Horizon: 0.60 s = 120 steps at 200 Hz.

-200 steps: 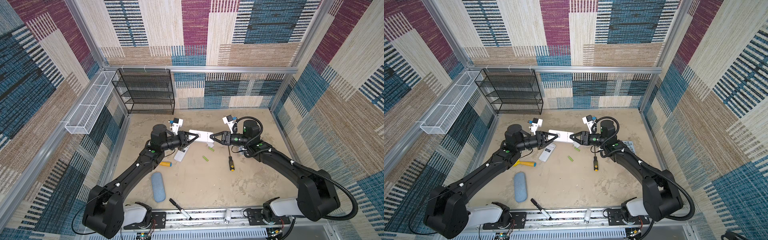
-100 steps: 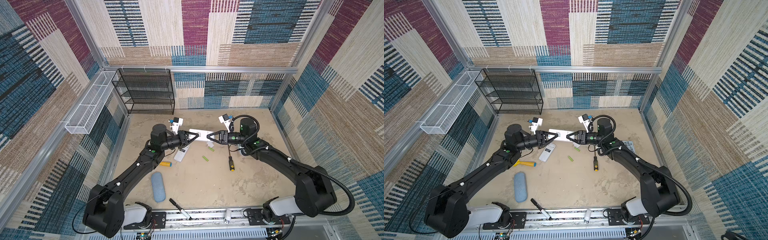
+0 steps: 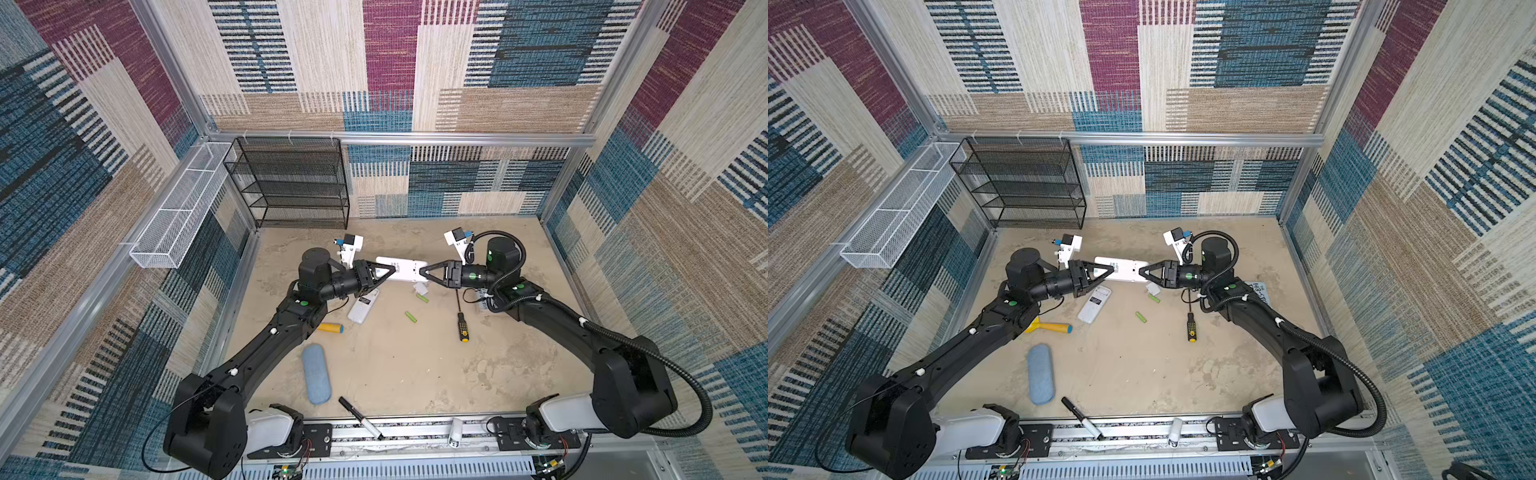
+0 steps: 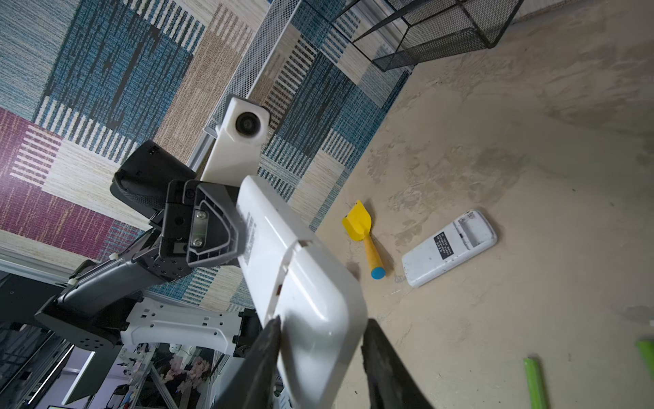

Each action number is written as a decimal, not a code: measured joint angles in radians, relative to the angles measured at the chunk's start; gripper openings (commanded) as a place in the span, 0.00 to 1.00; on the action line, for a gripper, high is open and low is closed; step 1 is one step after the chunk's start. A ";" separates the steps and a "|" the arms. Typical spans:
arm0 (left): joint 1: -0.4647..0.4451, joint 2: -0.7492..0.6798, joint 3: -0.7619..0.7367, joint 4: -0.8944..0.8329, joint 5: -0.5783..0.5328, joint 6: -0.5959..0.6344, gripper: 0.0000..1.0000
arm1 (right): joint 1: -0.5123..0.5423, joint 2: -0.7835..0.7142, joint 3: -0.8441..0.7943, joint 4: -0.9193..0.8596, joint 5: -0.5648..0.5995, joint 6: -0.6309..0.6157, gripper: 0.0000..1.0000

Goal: Unload the batteries from the remote control
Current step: 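Grip the battery-cover end with the right gripper while the left holds the remote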

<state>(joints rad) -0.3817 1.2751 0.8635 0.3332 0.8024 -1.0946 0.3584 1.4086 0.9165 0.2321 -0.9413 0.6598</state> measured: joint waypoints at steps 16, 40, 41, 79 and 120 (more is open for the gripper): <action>0.000 0.000 0.000 0.006 0.000 -0.010 0.03 | -0.001 0.000 -0.001 0.008 0.000 0.000 0.41; 0.000 0.000 0.000 0.006 -0.003 -0.021 0.03 | -0.001 -0.001 -0.001 0.010 0.000 0.004 0.40; 0.000 0.001 0.000 0.006 -0.003 -0.021 0.03 | -0.001 -0.001 -0.001 0.010 0.000 0.004 0.40; 0.000 0.001 0.000 -0.009 -0.014 -0.019 0.02 | -0.001 -0.010 0.003 -0.020 0.014 -0.006 0.33; 0.000 0.016 0.000 -0.024 -0.026 -0.012 0.00 | -0.002 -0.014 0.006 -0.051 0.042 -0.015 0.27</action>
<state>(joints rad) -0.3820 1.2907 0.8635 0.3092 0.7769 -1.1065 0.3565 1.3945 0.9230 0.1814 -0.8993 0.6445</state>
